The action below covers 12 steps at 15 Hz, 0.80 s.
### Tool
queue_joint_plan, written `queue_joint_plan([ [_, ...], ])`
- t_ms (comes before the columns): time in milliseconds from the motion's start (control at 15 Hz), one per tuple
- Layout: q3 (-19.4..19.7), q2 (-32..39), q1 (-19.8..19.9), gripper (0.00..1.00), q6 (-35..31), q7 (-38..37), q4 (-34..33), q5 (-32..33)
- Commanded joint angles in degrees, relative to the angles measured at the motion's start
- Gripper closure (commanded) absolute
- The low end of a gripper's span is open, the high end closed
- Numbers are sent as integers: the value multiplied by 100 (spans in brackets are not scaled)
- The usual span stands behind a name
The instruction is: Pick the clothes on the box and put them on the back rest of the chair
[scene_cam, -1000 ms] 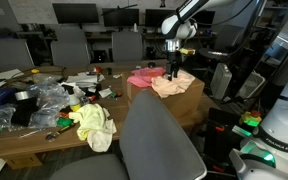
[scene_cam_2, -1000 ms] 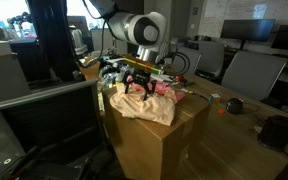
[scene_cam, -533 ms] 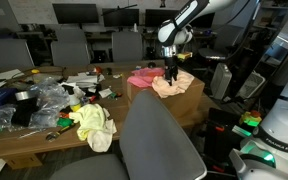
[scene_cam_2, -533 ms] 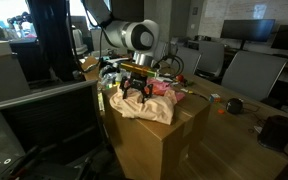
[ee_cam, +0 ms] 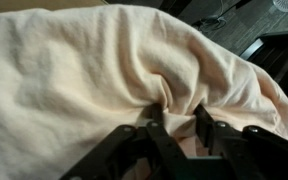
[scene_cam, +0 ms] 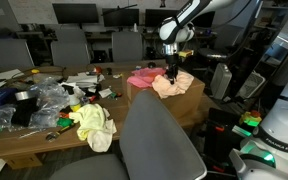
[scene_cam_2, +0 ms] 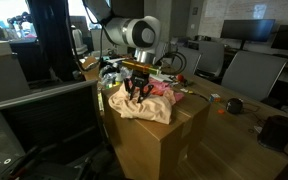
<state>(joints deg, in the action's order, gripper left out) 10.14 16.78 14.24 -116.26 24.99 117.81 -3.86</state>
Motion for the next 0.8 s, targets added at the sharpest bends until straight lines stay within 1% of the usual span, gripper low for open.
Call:
queue_joint_plan([
  [0,31,-691,22,92,-60,-49,440,351],
  [67,63,-939,30,99,-72,-21,590,440],
  [133,99,-1190,30,100,-96,-7,742,550],
  [467,250,-2636,-14,100,-152,151,1540,1179],
  [733,291,-3680,-119,100,-19,486,1982,1355],
])
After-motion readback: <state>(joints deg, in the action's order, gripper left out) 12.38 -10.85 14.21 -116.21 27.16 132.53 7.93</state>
